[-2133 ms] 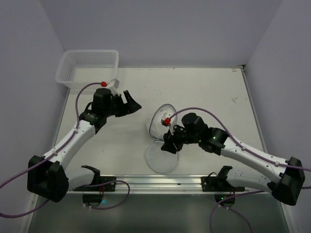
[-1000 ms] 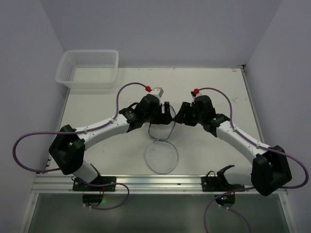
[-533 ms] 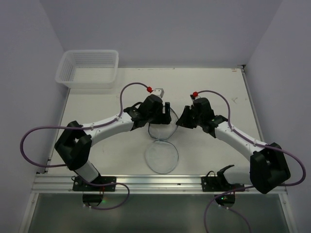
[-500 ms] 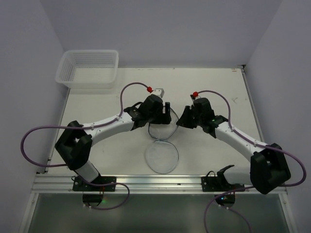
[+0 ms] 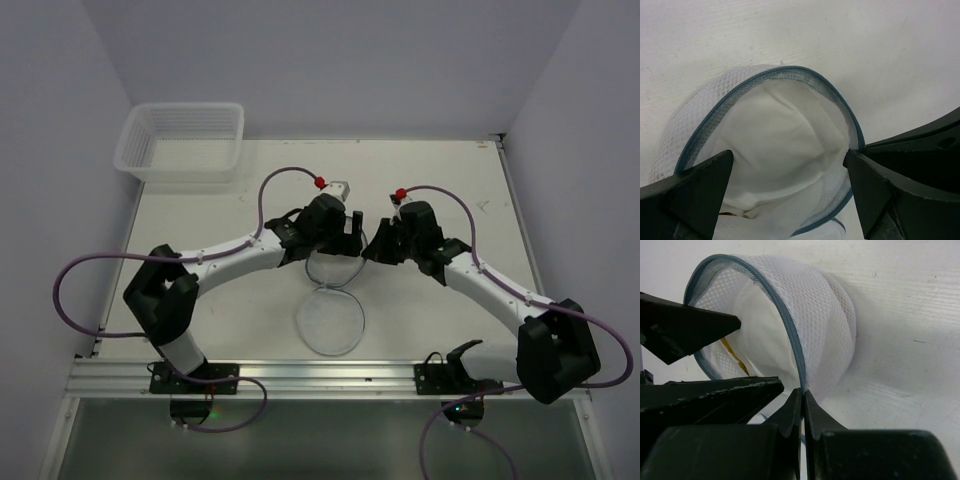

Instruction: Unzip the laundry bag and remove the bra

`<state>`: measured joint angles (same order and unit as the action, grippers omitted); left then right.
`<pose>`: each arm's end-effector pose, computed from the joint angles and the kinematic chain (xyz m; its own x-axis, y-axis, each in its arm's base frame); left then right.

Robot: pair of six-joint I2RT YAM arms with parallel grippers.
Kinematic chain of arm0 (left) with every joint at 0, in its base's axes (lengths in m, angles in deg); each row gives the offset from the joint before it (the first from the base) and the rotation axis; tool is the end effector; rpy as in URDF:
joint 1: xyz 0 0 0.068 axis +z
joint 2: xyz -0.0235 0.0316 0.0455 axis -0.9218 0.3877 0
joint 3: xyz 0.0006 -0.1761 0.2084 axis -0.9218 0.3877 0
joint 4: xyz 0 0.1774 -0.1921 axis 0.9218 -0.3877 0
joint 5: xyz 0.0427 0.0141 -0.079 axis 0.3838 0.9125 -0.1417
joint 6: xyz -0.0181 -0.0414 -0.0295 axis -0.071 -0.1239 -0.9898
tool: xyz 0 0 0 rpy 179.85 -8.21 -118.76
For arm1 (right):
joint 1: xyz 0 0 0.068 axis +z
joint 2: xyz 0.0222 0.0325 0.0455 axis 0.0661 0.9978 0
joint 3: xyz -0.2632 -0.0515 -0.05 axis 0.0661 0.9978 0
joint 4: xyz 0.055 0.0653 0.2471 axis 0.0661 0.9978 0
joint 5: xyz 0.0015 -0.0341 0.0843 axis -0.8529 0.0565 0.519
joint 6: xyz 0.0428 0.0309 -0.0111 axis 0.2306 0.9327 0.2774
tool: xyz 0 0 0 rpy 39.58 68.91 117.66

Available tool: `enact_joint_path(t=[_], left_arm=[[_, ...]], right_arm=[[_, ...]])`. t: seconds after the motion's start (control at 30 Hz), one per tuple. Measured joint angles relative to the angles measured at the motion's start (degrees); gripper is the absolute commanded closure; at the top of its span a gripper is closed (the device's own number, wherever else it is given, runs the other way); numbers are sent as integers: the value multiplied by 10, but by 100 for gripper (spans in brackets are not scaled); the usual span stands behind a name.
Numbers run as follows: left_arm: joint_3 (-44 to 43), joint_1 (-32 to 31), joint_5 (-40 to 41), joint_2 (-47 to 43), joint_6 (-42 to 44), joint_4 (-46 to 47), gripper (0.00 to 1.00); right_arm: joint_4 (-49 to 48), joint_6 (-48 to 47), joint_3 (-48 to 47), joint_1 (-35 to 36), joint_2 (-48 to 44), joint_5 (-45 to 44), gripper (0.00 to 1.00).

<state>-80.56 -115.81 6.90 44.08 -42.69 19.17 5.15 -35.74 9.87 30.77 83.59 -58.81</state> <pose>0.2514 -0.2780 0.2448 -0.7627 -0.0319 -0.6459 0.2740 0.8888 -0.3674 0.2359 0.1285 0.2304 -0.8066 0.2241 -0.5470 -0.1492 0.8182 0.5552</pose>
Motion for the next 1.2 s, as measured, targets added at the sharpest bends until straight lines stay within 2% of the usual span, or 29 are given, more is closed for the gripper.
enact_joint_path(t=[0.23, 0.3, 0.4, 0.43, 0.47, 0.5, 0.53, 0.6, 0.63, 0.8, 1.07, 1.2], left_arm=[[-15, -10, 43, 48, 5, -3, 4], [-17, -10, 59, 69, 3, -4, 9], [-18, -10, 74, 91, -4, -6, 25], [-18, -10, 76, 96, -6, -6, 30], [-18, -10, 80, 100, -9, -6, 45], [-18, -10, 82, 103, -16, -6, 56], [-18, -10, 84, 105, -17, -6, 78], [-18, -10, 85, 106, -23, -6, 95], [-18, -10, 85, 106, -23, -8, 100], [-3, -10, 61, 67, -12, -10, 100], [53, -12, -39, -126, 42, 28, 100], [68, -12, -67, -174, 62, 56, 100]], right_arm=[[-4, -3, 3, 0, 0, 9, 100], [-5, -3, 3, 0, 0, 9, 100], [-8, -3, 7, 0, -2, 10, 100], [-9, -3, 9, 0, -4, 11, 100], [-10, -3, 12, 0, -7, 11, 100], [-10, -3, 15, 0, -9, 12, 100], [-12, -3, 17, 0, -11, 12, 100], [-12, -3, 21, 0, -16, 12, 100], [-12, -3, 23, 0, -18, 12, 100], [-12, -3, 24, 0, -23, 11, 100], [-11, -12, 23, 0, -23, 7, 100], [-5, -20, 17, 0, -23, 3, 100]])
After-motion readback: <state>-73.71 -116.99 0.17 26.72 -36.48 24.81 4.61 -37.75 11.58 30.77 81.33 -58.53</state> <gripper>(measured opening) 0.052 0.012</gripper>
